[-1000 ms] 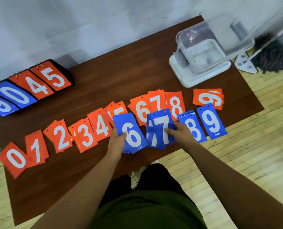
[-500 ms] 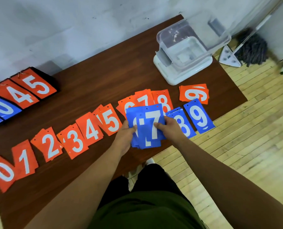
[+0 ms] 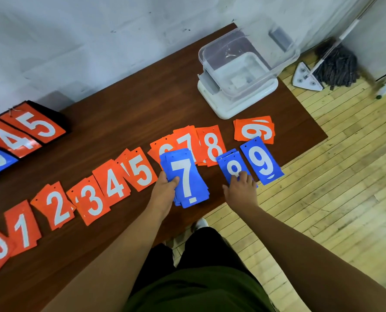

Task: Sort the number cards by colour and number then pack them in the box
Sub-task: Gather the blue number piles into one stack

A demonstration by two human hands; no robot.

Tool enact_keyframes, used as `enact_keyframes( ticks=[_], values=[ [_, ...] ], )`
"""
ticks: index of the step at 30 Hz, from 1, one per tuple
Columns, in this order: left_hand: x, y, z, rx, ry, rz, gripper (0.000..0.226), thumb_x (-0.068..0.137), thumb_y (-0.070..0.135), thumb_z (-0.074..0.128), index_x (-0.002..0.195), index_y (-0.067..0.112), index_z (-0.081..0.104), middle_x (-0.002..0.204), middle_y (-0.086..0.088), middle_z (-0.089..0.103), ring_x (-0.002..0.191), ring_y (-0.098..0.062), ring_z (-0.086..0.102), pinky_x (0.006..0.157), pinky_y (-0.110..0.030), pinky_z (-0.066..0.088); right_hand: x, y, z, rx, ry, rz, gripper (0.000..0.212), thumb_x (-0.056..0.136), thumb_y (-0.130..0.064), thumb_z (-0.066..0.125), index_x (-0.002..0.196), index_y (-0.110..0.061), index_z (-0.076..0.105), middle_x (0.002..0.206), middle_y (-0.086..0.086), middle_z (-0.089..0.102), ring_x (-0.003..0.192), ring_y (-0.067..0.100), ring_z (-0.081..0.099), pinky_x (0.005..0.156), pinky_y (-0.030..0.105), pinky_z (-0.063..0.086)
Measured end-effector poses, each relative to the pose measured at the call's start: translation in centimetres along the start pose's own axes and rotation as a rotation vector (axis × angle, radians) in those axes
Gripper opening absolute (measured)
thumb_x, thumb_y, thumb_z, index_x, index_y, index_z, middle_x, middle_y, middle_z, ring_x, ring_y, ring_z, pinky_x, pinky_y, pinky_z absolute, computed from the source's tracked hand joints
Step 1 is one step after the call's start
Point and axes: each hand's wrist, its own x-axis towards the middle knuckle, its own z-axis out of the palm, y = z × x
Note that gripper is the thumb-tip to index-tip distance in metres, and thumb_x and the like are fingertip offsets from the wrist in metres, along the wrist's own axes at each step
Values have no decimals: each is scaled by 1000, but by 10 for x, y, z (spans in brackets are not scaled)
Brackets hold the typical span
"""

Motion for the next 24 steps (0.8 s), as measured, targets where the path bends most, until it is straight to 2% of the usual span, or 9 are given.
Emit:
enact_keyframes(
  ticks=[4, 6, 9, 13, 15, 17, 20, 22, 24],
  values=[
    [-2, -5, -2, -25, 37, -3, 31, 98, 11, 54, 126, 23, 51, 111, 5, 67, 104, -20, 67, 91, -47, 54, -15, -7, 14, -45, -11, -118, 52, 96, -49, 46, 134, -12, 45, 140, 15, 34, 131, 33, 34, 109, 43, 34],
    [-3, -7, -2, -20, 57, -9, 31, 98, 10, 54, 126, 23, 51, 112, 5, 67, 104, -20, 66, 92, -46, 54, -12, -8, 13, 1, 4, -38, 55, 94, -52, 50, 135, -15, 43, 143, 16, 32, 134, 34, 31, 110, 45, 32],
    [-5, -11, -4, -3, 80, -10, 27, 97, 12, 55, 119, 28, 53, 114, 4, 67, 106, -21, 66, 93, -47, 53, 0, -9, 6, 68, -22, 131, 77, 83, -54, 65, 140, -15, 30, 141, 18, 34, 132, 35, 34, 109, 47, 35],
    [-4, -13, -5, 29, 117, -1, 33, 97, 14, 56, 127, 25, 51, 116, 5, 66, 106, -19, 66, 92, -46, 54, 18, -8, -1, 163, -111, 250, 98, 70, -51, 79, 142, -14, 25, 137, 17, 38, 131, 35, 37, 107, 46, 34],
    [-4, -13, -4, 28, 129, -3, 34, 97, 14, 56, 129, 23, 51, 117, 5, 66, 106, -18, 66, 91, -45, 55, 24, -3, 0, 248, -133, 242, 85, 73, -47, 79, 137, -14, 33, 133, 14, 43, 127, 34, 42, 104, 45, 39],
    [-3, -13, -3, 35, 141, -9, 32, 97, 14, 56, 127, 25, 51, 117, 4, 66, 105, -18, 66, 91, -45, 55, 29, 6, 0, 430, -154, 185, 56, 84, -39, 72, 126, -12, 47, 124, 9, 54, 115, 28, 54, 92, 39, 51],
    [0, -11, -1, 93, 208, -19, 36, 98, 16, 55, 131, 24, 47, 120, 4, 62, 107, -19, 64, 88, -44, 56, 28, 16, -15, 943, -204, 256, 25, 91, -31, 66, 106, -12, 61, 107, 3, 67, 90, 20, 67, 69, 31, 56],
    [1, -8, 1, 235, 266, -3, 36, 99, 19, 54, 134, 21, 44, 120, 4, 59, 106, -19, 62, 80, -38, 56, 21, 16, -28, 1236, -232, 333, 15, 91, -27, 66, 98, -15, 62, 100, 2, 69, 79, 14, 67, 61, 28, 55],
    [4, -6, 7, 353, 282, 43, 32, 99, 20, 51, 131, 21, 45, 121, 1, 59, 106, -21, 60, 78, -36, 54, 17, 12, -36, 1329, -256, 314, 12, 91, -27, 66, 98, -17, 63, 96, -2, 68, 78, 10, 66, 59, 26, 54]
  ],
)
